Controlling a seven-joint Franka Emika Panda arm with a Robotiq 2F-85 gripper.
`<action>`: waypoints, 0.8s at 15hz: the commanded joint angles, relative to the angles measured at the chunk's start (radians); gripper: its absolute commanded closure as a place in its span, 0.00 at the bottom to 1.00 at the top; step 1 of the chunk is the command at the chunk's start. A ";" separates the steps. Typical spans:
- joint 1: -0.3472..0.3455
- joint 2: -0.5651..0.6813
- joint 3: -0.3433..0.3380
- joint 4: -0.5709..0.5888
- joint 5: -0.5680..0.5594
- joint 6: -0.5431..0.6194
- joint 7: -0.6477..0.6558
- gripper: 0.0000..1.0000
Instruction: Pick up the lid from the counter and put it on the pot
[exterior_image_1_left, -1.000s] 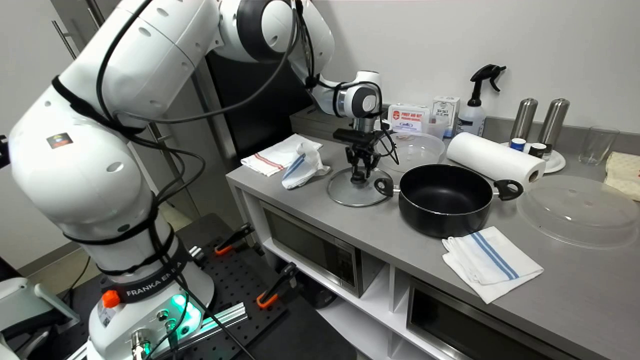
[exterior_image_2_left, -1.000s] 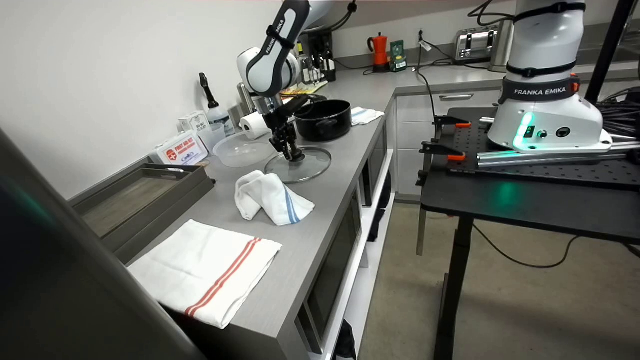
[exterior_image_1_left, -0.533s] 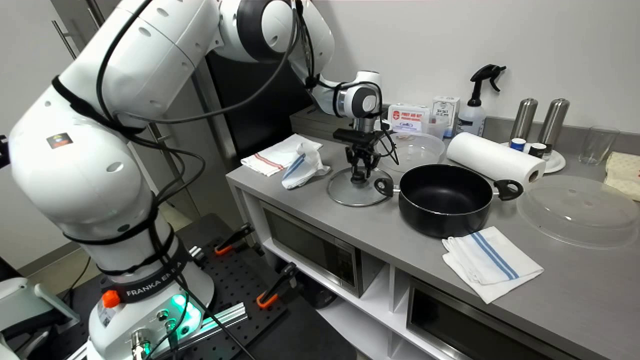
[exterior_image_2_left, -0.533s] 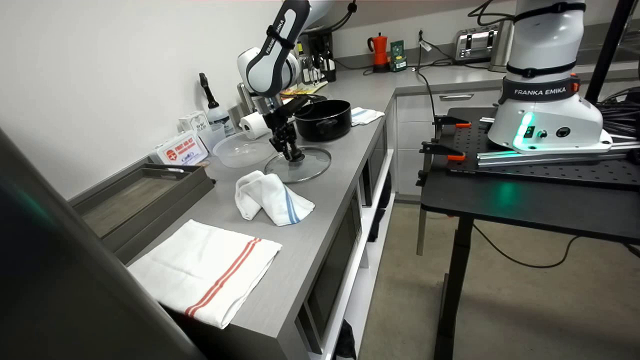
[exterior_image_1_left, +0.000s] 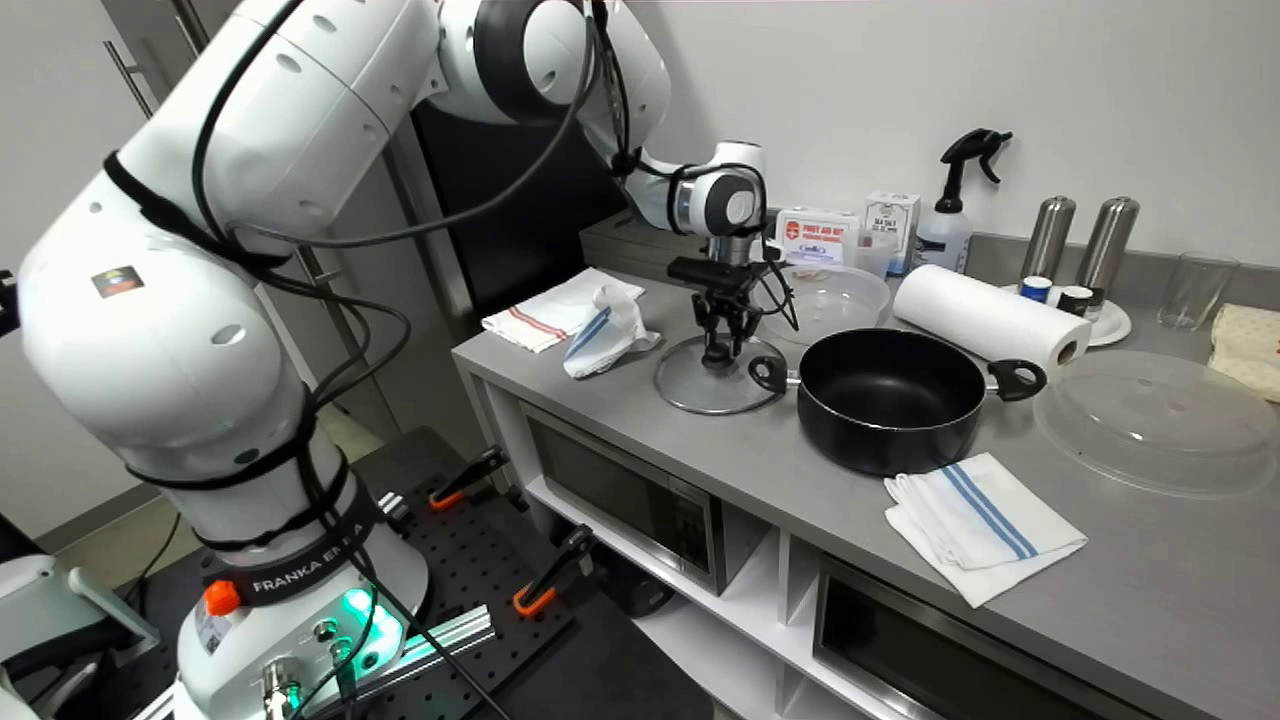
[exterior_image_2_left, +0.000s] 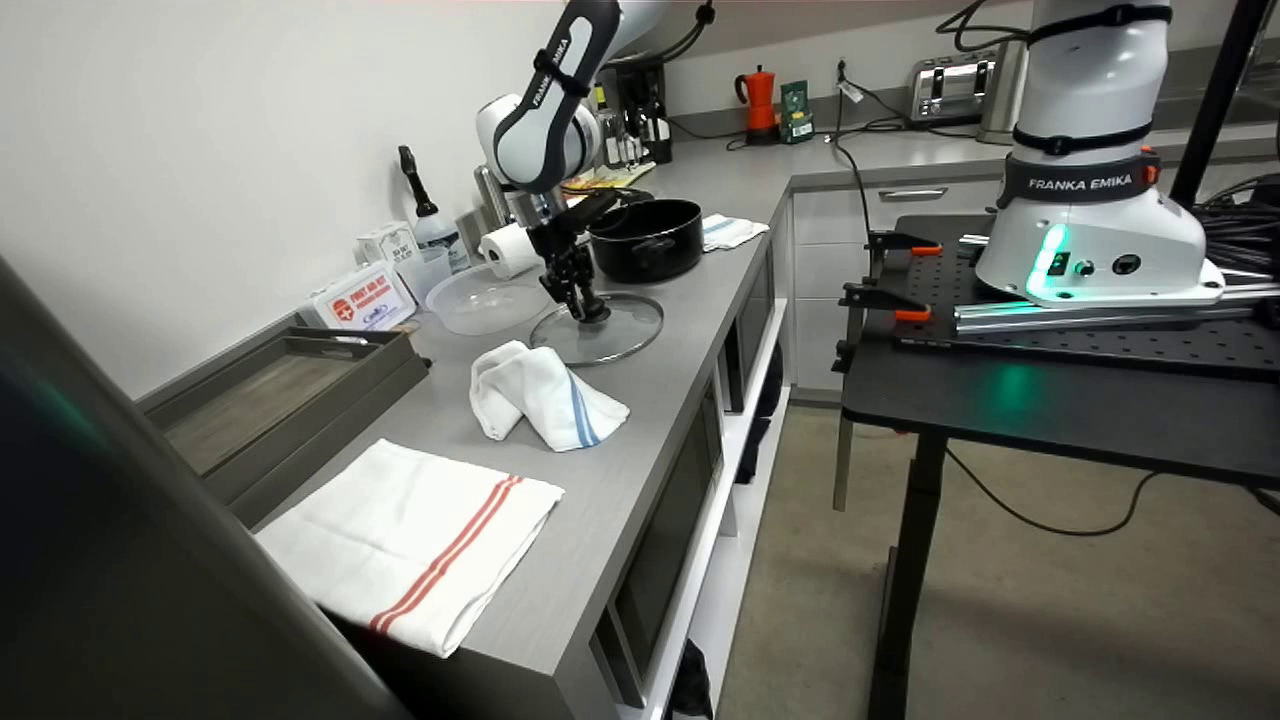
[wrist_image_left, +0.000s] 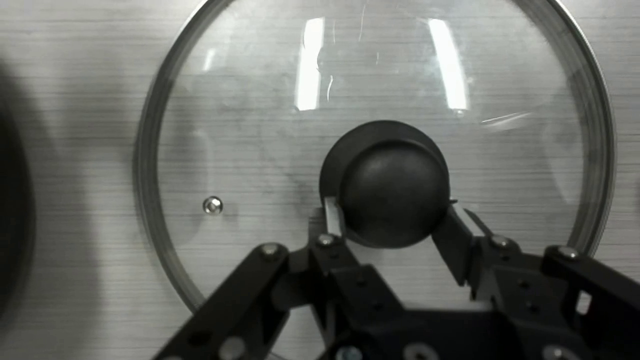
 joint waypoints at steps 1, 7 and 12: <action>-0.013 -0.039 0.006 -0.056 0.024 0.016 -0.028 0.46; -0.028 -0.057 0.003 -0.097 0.024 0.025 -0.030 0.09; -0.036 -0.058 0.003 -0.107 0.024 0.025 -0.035 0.40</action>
